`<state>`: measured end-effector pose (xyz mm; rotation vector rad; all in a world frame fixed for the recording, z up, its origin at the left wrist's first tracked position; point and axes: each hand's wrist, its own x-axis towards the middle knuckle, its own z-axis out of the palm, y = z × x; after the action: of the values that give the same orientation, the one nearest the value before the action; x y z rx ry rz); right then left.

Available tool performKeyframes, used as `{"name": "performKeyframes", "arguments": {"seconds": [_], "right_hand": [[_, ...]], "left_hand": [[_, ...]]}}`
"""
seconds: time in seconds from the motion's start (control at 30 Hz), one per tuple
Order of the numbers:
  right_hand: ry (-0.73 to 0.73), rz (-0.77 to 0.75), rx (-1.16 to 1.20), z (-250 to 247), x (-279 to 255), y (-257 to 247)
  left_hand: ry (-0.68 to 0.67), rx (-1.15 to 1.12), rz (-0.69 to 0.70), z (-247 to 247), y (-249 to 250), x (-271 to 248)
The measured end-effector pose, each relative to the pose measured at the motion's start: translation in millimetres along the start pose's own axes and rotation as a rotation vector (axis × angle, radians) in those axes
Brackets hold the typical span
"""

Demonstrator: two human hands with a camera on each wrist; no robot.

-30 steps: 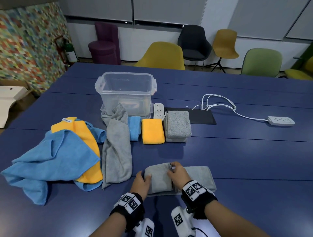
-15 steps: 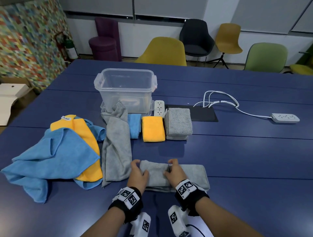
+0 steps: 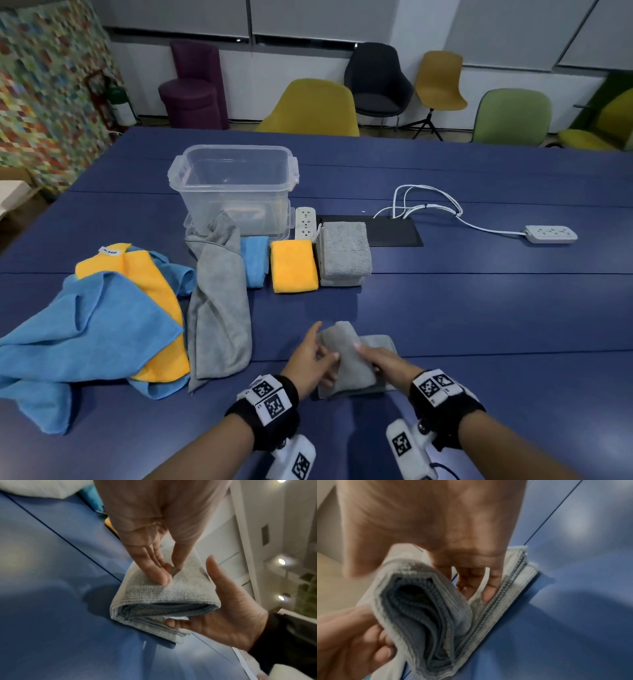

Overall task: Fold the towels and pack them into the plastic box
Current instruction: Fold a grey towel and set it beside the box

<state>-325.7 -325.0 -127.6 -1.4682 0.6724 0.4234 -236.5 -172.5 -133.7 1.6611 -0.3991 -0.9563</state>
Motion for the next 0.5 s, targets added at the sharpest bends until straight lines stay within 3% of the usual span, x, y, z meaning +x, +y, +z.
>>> {"name": "performKeyframes", "arguments": {"seconds": [0.13,0.2,0.27,0.37,0.43,0.5], "right_hand": [[0.054,-0.072,-0.160,-4,-10,-3],[0.107,-0.068,-0.186,-7,-10,-1],[0.131,-0.048,-0.228,-14,-6,5],[0.154,-0.062,-0.285,-20,-4,6],[0.184,-0.093,-0.294,-22,-3,7],[0.228,-0.145,-0.266,-24,-1,11]], "left_hand": [[0.093,0.642,0.078,8,7,17],[0.069,0.892,0.164,8,13,27],[-0.121,0.888,0.168,7,18,40],[-0.384,0.553,-0.001,13,18,55],[-0.376,0.521,-0.036,17,16,57],[-0.284,0.608,-0.027,16,9,60]]}}
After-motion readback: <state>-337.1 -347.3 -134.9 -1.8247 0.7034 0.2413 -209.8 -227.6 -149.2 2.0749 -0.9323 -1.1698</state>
